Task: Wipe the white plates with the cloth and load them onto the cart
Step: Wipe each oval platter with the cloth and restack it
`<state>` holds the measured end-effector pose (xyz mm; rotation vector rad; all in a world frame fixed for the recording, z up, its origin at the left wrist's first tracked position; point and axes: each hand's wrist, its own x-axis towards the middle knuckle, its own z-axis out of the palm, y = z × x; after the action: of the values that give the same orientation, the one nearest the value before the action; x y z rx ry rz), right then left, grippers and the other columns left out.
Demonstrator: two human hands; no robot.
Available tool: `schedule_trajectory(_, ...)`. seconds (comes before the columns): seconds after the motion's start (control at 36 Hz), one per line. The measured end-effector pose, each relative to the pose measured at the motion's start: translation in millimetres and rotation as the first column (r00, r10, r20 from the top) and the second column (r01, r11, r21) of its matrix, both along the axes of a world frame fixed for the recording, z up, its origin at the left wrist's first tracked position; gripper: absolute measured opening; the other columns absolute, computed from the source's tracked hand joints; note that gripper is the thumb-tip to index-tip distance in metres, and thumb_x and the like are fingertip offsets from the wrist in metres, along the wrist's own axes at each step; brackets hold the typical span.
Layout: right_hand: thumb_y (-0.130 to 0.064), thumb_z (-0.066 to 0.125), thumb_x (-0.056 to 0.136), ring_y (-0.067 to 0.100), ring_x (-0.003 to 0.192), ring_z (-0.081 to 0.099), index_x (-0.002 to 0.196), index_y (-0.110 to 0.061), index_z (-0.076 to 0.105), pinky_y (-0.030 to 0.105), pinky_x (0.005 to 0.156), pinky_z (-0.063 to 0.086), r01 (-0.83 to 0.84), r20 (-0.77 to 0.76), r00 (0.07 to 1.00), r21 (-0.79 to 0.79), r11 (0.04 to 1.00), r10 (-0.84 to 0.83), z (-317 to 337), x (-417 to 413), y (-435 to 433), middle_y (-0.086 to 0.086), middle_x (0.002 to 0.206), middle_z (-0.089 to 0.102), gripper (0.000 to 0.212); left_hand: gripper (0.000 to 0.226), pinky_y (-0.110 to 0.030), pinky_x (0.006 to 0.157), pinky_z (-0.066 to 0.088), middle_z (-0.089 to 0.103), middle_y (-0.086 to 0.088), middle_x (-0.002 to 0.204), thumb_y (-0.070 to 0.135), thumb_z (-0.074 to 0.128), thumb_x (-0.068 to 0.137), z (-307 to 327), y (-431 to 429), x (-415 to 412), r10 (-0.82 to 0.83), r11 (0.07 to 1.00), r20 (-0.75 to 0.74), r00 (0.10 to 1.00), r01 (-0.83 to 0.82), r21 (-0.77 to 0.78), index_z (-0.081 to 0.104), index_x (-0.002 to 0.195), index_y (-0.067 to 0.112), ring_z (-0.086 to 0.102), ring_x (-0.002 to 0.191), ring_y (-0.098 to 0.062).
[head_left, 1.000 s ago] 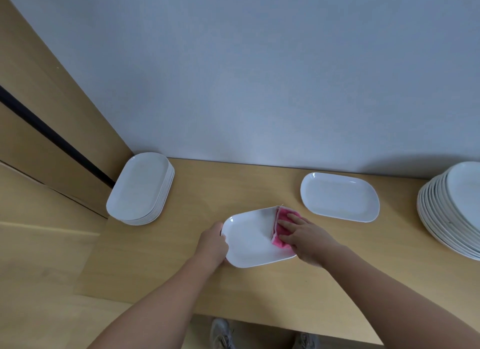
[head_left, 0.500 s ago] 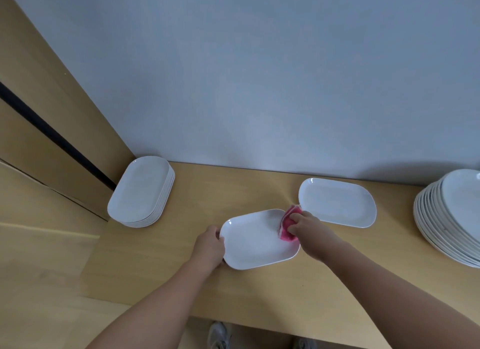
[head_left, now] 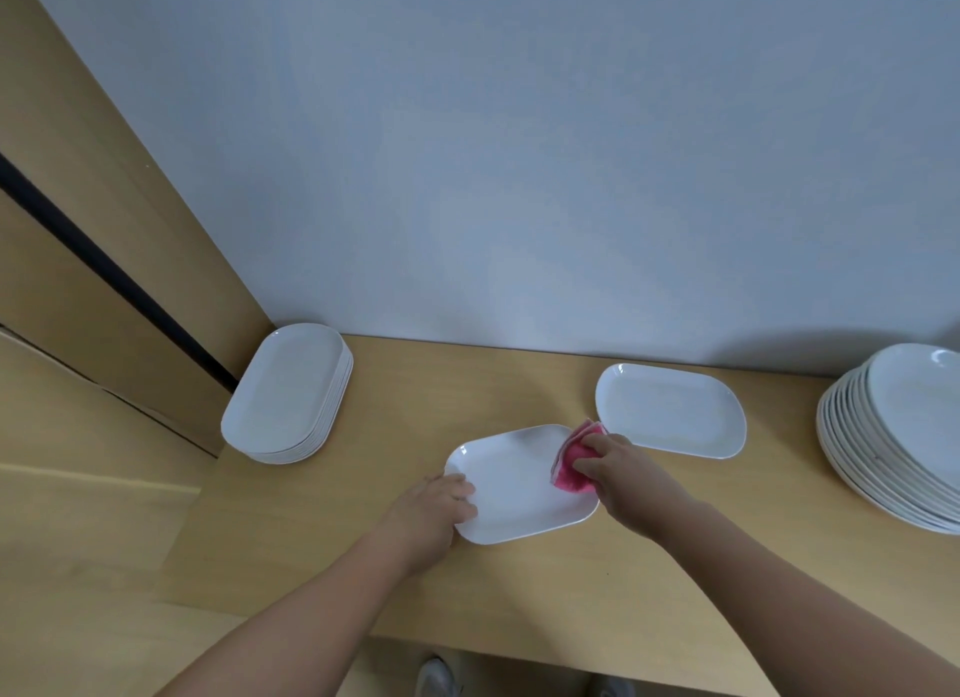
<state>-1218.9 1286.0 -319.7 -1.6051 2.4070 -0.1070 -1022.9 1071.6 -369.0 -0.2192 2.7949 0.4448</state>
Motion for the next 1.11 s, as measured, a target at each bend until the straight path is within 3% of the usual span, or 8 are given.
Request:
schedule_trajectory(0.28,-0.007,0.047,0.092,0.023,0.11,0.046,0.115,-0.02,0.066,0.026,0.091,0.038,0.029,0.023,0.999,-0.056,0.998,-0.028,12.0,6.1,1.2,0.001,0.126,0.054,0.033,0.038,-0.03,0.12,0.014,0.035,-0.004,0.156,0.006,0.036,0.098,2.6,9.6,0.7,-0.151,0.974,0.085,0.985,0.162,-0.155,0.056,0.13,0.01,0.03,0.144,-0.017)
schedule_trajectory(0.39,-0.006,0.048,0.092,0.023,0.108,0.047,0.114,-0.019,0.066,0.025,0.091,0.039,0.035,0.015,0.999,-0.086,0.996,-0.034,21.2,6.1,0.9,0.001,0.126,0.054,0.032,0.031,-0.019,0.086,0.053,0.074,0.013,0.088,0.023,0.088,0.044,15.5,14.3,-1.3,-0.23,0.937,0.038,0.972,0.232,-0.263,0.077,0.073,0.025,0.069,0.084,0.001)
schedule_trajectory(0.53,0.004,0.056,0.084,0.03,0.097,0.053,0.106,-0.008,0.07,0.035,0.083,0.046,0.072,0.006,0.997,-0.209,0.975,-0.072,44.0,5.3,0.3,0.009,0.117,0.06,0.029,0.026,-0.034,0.083,0.043,0.061,-0.006,0.112,0.003,0.038,0.092,19.6,14.4,-6.0,-0.078,0.988,0.035,0.996,0.082,-0.129,0.054,0.108,0.015,0.059,0.097,-0.029)
schedule_trajectory(0.64,0.016,0.066,0.069,0.037,0.082,0.06,0.089,-0.003,0.072,0.041,0.067,0.053,0.087,0.016,0.996,-0.405,0.91,-0.087,64.1,7.5,-0.9,0.014,0.104,0.065,0.029,0.019,-0.028,0.072,0.04,0.067,-0.006,0.112,0.013,0.043,0.097,33.9,9.6,-4.2,0.139,0.985,-0.149,0.979,-0.121,0.122,0.057,0.11,0.016,0.061,0.093,-0.03)
schedule_trajectory(0.69,0.017,0.067,0.067,0.038,0.084,0.061,0.09,-0.003,0.072,0.04,0.068,0.054,0.082,0.01,0.996,-0.459,0.885,-0.087,69.8,8.4,-2.2,0.015,0.106,0.065,0.031,0.03,-0.019,0.074,0.039,0.07,-0.003,0.104,0.012,0.051,0.097,40.5,10.1,-2.6,0.298,0.931,-0.261,0.918,-0.219,0.292,0.062,0.125,0.008,0.063,0.091,-0.022)
schedule_trajectory(0.81,0.017,0.07,0.066,0.037,0.084,0.062,0.092,-0.005,0.073,0.039,0.067,0.054,0.065,0.013,0.998,-0.5,0.864,-0.067,72.5,12.5,-7.0,0.014,0.107,0.065,0.034,0.017,-0.018,0.059,0.033,0.05,0.015,0.067,0.004,0.053,0.094,52.6,13.1,-4.2,0.528,0.783,-0.265,0.807,-0.343,0.519,0.066,0.103,0.012,0.045,0.06,-0.005)
schedule_trajectory(0.92,0.015,0.072,0.067,0.035,0.083,0.062,0.093,-0.006,0.073,0.038,0.068,0.055,0.044,0.021,0.999,-0.509,0.86,-0.039,67.3,20.4,-15.8,0.013,0.107,0.065,0.034,0.021,-0.04,0.08,0.054,0.066,-0.007,0.094,0.004,0.05,0.094,61.2,17.2,-4.9,0.654,0.561,-0.062,0.754,-0.429,0.708,0.065,0.105,0.014,0.061,0.088,-0.031)
schedule_trajectory(1.11,0.001,0.06,0.084,0.033,0.105,0.056,0.118,-0.012,0.067,0.035,0.089,0.046,0.044,0.118,0.993,-0.376,0.926,0.0,44.5,35.6,-48.6,0.009,0.124,0.06,0.037,0.031,-0.044,0.081,0.06,0.068,-0.016,0.108,-0.004,0.051,0.09,66.8,19.8,-8.9,0.702,0.3,0.171,0.691,-0.505,0.809,0.063,0.115,0.009,0.066,0.092,-0.023)
